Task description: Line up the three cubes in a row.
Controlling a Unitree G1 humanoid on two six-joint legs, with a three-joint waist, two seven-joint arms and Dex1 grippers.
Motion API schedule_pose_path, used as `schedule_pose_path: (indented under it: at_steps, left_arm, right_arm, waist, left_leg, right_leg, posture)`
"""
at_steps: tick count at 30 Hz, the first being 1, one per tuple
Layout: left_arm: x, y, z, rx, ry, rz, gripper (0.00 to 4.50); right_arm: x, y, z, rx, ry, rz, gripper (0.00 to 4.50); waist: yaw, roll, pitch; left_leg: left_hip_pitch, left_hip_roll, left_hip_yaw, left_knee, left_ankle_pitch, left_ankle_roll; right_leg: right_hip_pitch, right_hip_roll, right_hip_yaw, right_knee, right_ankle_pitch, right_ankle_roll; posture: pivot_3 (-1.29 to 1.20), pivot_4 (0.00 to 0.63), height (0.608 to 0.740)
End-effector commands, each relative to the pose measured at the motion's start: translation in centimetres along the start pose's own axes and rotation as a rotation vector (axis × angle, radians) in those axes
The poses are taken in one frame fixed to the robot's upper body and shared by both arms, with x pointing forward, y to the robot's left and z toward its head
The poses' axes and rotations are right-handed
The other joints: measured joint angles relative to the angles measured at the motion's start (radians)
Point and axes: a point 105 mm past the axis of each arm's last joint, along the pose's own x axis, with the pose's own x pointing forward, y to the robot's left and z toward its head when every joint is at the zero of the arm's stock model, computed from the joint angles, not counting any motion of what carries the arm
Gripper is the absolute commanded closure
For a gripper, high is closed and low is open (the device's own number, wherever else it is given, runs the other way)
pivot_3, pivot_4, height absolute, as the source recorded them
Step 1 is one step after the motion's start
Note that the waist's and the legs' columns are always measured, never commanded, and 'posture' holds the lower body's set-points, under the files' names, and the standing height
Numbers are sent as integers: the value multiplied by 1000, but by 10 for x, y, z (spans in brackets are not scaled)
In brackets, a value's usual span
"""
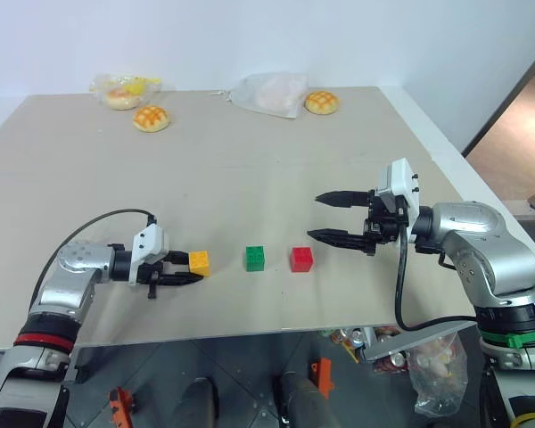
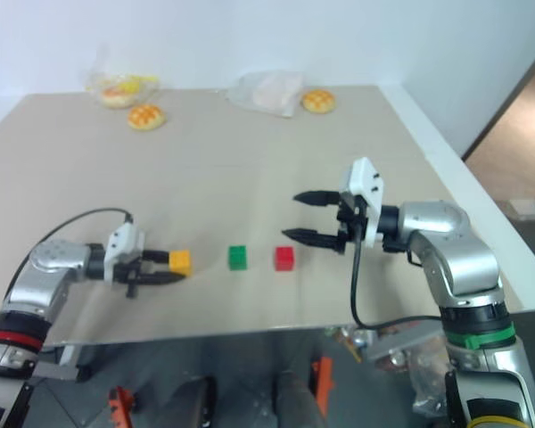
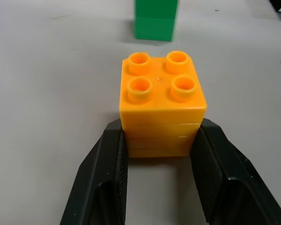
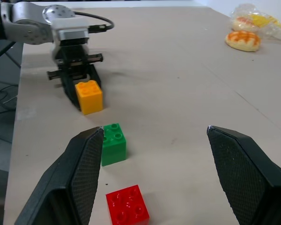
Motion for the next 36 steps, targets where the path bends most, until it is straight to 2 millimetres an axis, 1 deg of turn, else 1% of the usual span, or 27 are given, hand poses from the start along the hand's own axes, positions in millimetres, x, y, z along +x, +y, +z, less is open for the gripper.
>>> schedule_pose_path:
  at_steps: [1,4,9,12,20,25,27,30,33,36]
  left_arm:
    - [-2,6,3,19,-5,1,3203]
    - [-1,6,-2,35,21,-19,3203]
    - [6,7,-3,48,24,-45,3203]
    - [10,9,-2,62,20,-55,3203]
    - [15,19,1,78,17,-56,3203]
    - [17,19,2,71,-1,-57,3203]
    - [18,20,4,79,-13,-51,2124]
    - [24,23,11,81,-45,-34,1137]
    - [28,21,14,92,-50,-50,117]
    - [31,17,16,102,-47,-81,51]
  right_arm:
    - [-5,1,16,-54,-27,-8,842]
    - [-8,3,14,-41,-19,0,842]
    - [-23,13,-4,2,60,44,842]
    - [-29,15,-12,13,97,48,842]
    - [-27,10,-12,8,90,26,842]
    - [-27,8,-12,5,91,18,842]
    - [-27,8,-11,4,90,16,842]
    - [-26,6,-10,4,84,13,842]
    - [-24,5,-10,4,82,15,842]
    - [-22,5,-11,3,80,18,842]
  waist:
    - [-1,0,0]
    - [-1,0,0]
    - [2,0,0]
    - [2,0,0]
    - [4,0,0]
    - [5,0,0]
    - [5,0,0]
    - [4,0,0]
    - [3,0,0]
    - [2,0,0]
  left_leg:
    - [0,0,0,0,0,0]
    - [0,0,0,1,0,0]
    - [0,0,0,1,0,0]
    - [0,-1,0,3,0,0]
    - [-3,-1,0,13,1,2]
    - [-4,-2,1,15,3,4]
    - [-4,-1,1,15,3,4]
    - [-5,-2,1,15,3,4]
    - [-6,-2,1,14,3,4]
    - [-6,-1,0,12,2,5]
  right_leg:
    - [0,0,0,0,0,0]
    - [0,0,0,0,0,0]
    - [1,0,0,0,0,0]
    - [2,0,0,0,0,0]
    - [5,-1,1,0,1,0]
    - [5,-2,1,0,1,1]
    - [5,-2,1,0,2,1]
    - [5,-2,1,0,2,2]
    - [4,-2,1,0,3,3]
    - [3,-1,1,0,3,4]
  posture:
    - [0,150,740]
    - [0,150,740]
    - [0,150,740]
    - [0,150,740]
    - [0,150,740]
    - [0,150,740]
    - [0,150,740]
    - [0,150,740]
    - [0,150,740]
    - [0,150,740]
